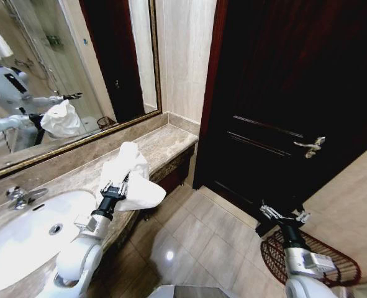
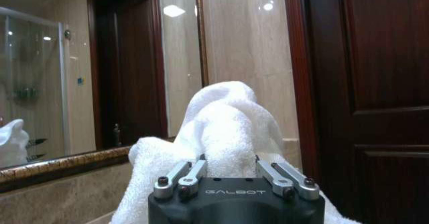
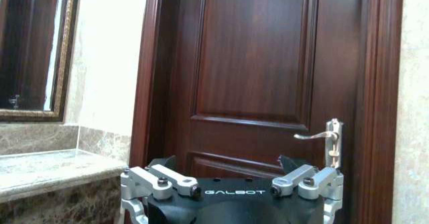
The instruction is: Discard the used towel into the hamper.
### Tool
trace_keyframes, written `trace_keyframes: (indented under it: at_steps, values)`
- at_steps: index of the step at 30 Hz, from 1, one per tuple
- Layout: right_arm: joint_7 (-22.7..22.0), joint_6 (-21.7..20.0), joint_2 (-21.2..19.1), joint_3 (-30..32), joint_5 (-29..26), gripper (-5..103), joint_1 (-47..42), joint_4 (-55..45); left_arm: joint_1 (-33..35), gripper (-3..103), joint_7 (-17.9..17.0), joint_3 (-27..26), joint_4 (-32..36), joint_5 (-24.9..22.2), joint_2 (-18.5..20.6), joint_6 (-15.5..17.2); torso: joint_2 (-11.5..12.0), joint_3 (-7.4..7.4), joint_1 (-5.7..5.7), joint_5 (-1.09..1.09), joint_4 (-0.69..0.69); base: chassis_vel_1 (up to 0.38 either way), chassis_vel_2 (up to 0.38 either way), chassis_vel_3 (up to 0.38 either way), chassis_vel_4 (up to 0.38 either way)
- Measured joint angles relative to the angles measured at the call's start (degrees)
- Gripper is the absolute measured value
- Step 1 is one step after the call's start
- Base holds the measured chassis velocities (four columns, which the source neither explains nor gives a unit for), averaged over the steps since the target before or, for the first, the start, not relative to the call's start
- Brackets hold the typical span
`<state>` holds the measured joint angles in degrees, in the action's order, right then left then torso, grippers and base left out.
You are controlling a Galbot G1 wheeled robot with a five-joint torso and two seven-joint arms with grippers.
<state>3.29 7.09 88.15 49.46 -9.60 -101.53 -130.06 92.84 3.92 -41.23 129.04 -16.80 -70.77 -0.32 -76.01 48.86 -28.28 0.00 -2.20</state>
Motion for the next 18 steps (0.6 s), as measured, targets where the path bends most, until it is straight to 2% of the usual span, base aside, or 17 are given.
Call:
trace_keyframes:
  at_steps: [18]
  values:
    - [0.1, 0.1, 0.7, -0.4, 0.7, 100, 0.3, 0.5, -0.4, 24, 0.9, 0.5, -1.0, 0.9, 0.1, -1.3, 0.0, 0.0, 0.0, 0.0, 0.0, 0.067, -0.082, -0.087, 0.071]
